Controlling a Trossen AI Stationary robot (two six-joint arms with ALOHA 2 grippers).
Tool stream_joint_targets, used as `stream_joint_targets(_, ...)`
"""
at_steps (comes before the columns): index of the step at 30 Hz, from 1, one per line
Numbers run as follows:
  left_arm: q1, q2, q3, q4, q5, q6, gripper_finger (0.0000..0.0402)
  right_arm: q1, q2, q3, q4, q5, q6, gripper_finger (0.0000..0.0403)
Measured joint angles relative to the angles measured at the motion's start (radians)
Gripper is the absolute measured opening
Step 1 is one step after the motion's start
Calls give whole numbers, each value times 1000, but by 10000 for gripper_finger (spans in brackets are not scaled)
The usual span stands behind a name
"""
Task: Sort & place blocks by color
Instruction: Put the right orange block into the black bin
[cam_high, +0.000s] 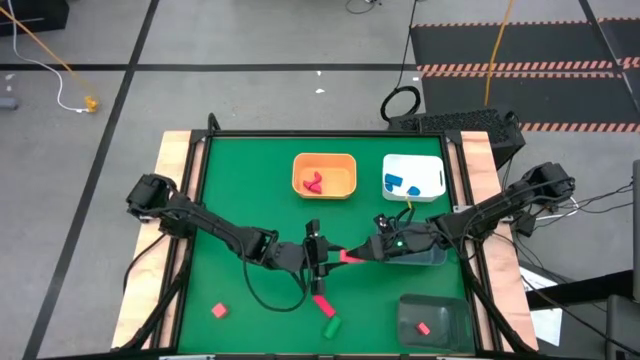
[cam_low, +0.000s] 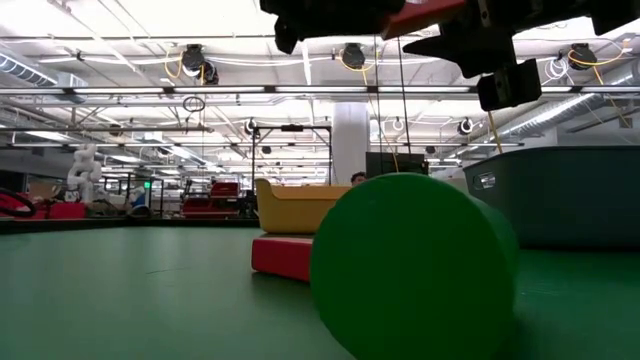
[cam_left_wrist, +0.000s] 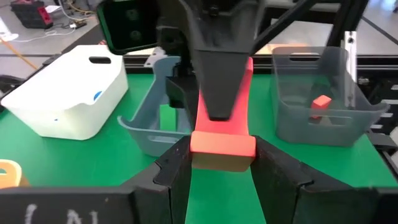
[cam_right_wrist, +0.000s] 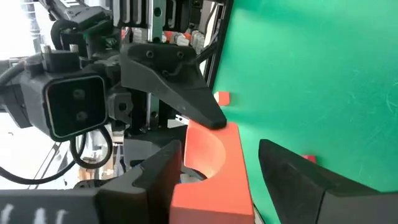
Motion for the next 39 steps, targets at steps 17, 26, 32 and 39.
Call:
stream_joint_targets(17, 10, 0, 0, -7, 5, -8, 145, -1, 0, 0, -5, 0, 1, 100)
stream_joint_targets(26, 9, 0, 0, -1, 21, -26, 158, -16, -26, 0, -51, -30, -28, 100)
stream_joint_targets(32, 3, -50, 2, -15, 39, -80, 200, -50, -146, 0, -243, -53, -87, 100)
stream_joint_targets(39, 5, -73, 2, -21, 27, -79, 215, -19, -302, 0, -392, -176, -184, 100)
